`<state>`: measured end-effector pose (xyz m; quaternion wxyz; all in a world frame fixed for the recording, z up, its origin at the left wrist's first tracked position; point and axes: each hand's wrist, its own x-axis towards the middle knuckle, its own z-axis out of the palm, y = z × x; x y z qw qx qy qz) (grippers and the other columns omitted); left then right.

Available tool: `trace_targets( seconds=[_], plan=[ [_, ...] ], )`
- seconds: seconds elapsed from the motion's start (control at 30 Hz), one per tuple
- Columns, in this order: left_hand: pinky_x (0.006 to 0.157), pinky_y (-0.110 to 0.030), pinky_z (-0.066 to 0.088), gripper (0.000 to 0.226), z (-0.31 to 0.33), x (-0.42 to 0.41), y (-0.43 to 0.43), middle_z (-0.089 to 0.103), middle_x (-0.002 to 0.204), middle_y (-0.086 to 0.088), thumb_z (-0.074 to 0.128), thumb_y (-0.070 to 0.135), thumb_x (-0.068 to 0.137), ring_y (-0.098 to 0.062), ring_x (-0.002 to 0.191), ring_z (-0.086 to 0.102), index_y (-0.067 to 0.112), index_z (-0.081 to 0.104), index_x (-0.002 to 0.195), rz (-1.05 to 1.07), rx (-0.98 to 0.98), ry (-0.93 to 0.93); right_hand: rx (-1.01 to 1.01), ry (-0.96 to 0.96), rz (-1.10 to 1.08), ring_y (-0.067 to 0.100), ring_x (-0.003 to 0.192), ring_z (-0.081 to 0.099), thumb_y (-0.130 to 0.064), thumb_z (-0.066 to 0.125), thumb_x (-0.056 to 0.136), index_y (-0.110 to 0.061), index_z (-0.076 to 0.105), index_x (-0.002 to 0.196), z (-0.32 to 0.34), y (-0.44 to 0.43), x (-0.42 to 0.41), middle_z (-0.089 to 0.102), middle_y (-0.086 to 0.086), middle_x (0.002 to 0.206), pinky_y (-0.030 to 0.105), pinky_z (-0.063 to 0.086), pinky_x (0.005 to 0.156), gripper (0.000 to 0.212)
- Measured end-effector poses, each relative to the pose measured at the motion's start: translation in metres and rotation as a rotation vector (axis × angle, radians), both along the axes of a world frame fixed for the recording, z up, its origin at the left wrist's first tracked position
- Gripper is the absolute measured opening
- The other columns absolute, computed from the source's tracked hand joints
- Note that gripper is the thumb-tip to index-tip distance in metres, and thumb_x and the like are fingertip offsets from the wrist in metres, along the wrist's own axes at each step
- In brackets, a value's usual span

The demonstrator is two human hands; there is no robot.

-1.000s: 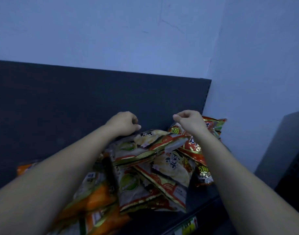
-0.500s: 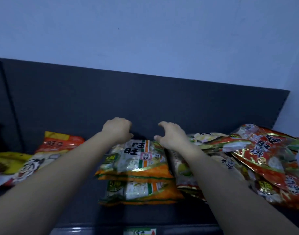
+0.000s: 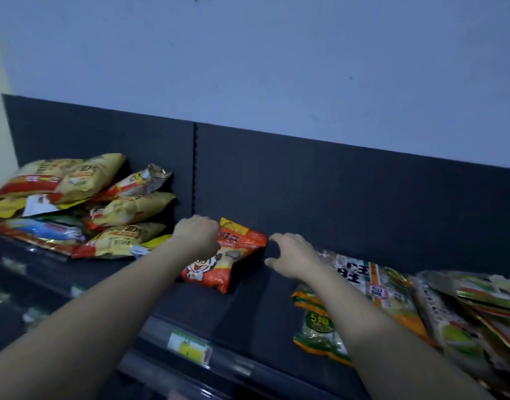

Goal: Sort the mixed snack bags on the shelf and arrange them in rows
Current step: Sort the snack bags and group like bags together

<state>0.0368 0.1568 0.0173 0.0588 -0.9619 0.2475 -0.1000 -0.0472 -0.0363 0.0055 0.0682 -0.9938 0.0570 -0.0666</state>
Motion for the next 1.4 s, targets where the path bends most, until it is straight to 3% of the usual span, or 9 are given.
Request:
trace_targets(
  seconds=[0.17, 0.3, 0.43, 0.57, 0.7, 0.93, 1.1, 1.2, 1.4],
  plan=[
    [0.07, -0.035, 0.045, 0.028, -0.014, 0.029, 0.074, 0.06, 0.113, -0.003, 0.056, 0.037, 0.091, -0.025, 0.106, 0.054, 0.015, 0.061, 0.107, 0.083, 0.0, 0.038, 0.033, 0.012, 0.072, 0.03, 0.127, 0.045, -0.034, 0.061, 0.089, -0.018, 0.053, 0.131, -0.014, 0.067, 0.036, 0.054, 0.006, 0.134, 0.04, 0.044, 0.099, 0.047],
    [0.073, -0.034, 0.048, 0.037, -0.029, 0.054, 0.124, 0.06, 0.124, -0.002, 0.055, 0.036, 0.091, -0.024, 0.112, 0.056, 0.018, 0.059, 0.122, 0.116, -0.024, 0.074, 0.053, 0.033, 0.108, 0.029, 0.127, 0.046, -0.037, 0.064, 0.088, -0.017, 0.054, 0.132, -0.026, 0.114, 0.063, 0.055, 0.006, 0.135, 0.04, 0.044, 0.101, 0.05],
    [0.075, -0.034, 0.047, 0.03, -0.045, 0.076, 0.156, 0.061, 0.118, -0.006, 0.056, 0.034, 0.09, -0.026, 0.108, 0.057, 0.017, 0.06, 0.115, 0.119, -0.001, 0.13, 0.073, 0.095, 0.092, 0.031, 0.126, 0.047, -0.039, 0.064, 0.085, -0.017, 0.055, 0.127, -0.045, 0.153, 0.09, 0.055, 0.008, 0.131, 0.042, 0.046, 0.096, 0.049],
    [0.086, -0.038, 0.045, 0.043, -0.059, 0.097, 0.177, 0.054, 0.13, -0.005, 0.054, 0.039, 0.092, -0.027, 0.121, 0.049, 0.019, 0.054, 0.13, 0.105, -0.017, 0.188, 0.09, 0.156, 0.07, 0.032, 0.122, 0.05, -0.039, 0.063, 0.086, -0.015, 0.054, 0.128, -0.061, 0.182, 0.112, 0.056, 0.009, 0.131, 0.039, 0.047, 0.093, 0.049],
    [0.094, -0.041, 0.046, 0.048, -0.078, 0.121, 0.188, 0.051, 0.131, -0.008, 0.054, 0.04, 0.091, -0.029, 0.122, 0.048, 0.018, 0.048, 0.134, 0.077, -0.085, 0.263, 0.172, 0.203, 0.052, 0.029, 0.119, 0.053, -0.038, 0.067, 0.085, -0.019, 0.053, 0.129, -0.075, 0.201, 0.128, 0.057, 0.005, 0.129, 0.035, 0.047, 0.09, 0.05],
    [0.083, -0.035, 0.04, 0.039, -0.097, 0.15, 0.18, 0.052, 0.119, -0.017, 0.048, 0.038, 0.097, -0.032, 0.109, 0.053, 0.005, 0.053, 0.116, 0.094, -0.342, 0.452, 0.391, 0.191, -0.022, 0.023, 0.113, 0.058, -0.036, 0.067, 0.086, -0.024, 0.051, 0.134, -0.098, 0.208, 0.151, 0.062, 0.0, 0.128, 0.032, 0.049, 0.093, 0.052],
    [0.07, -0.029, 0.039, 0.034, -0.094, 0.164, 0.173, 0.059, 0.092, -0.011, 0.05, 0.037, 0.097, -0.024, 0.086, 0.055, 0.005, 0.061, 0.093, 0.151, -0.551, 0.537, 0.538, 0.033, -0.04, 0.02, 0.113, 0.059, -0.025, 0.061, 0.092, -0.024, 0.053, 0.138, -0.107, 0.207, 0.166, 0.063, -0.002, 0.13, 0.027, 0.049, 0.088, 0.047],
    [0.076, -0.035, 0.05, 0.045, -0.09, 0.17, 0.171, 0.067, 0.091, -0.016, 0.051, 0.042, 0.096, -0.028, 0.084, 0.063, 0.0, 0.067, 0.097, 0.178, -0.715, 0.642, 0.493, -0.193, -0.124, 0.017, 0.088, 0.066, -0.023, 0.054, 0.096, -0.031, 0.067, 0.122, -0.104, 0.208, 0.173, 0.073, -0.004, 0.105, 0.024, 0.046, 0.061, 0.03],
    [0.06, -0.036, 0.06, 0.036, -0.059, 0.167, 0.148, 0.065, 0.096, -0.018, 0.05, 0.034, 0.099, -0.03, 0.074, 0.066, 0.002, 0.053, 0.114, 0.271, -1.396, 1.017, 0.49, -0.777, -0.062, 0.02, 0.087, 0.067, -0.013, 0.05, 0.095, -0.018, 0.073, 0.11, -0.084, 0.202, 0.183, 0.075, 0.0, 0.092, 0.025, 0.048, 0.07, 0.029]
  ],
)
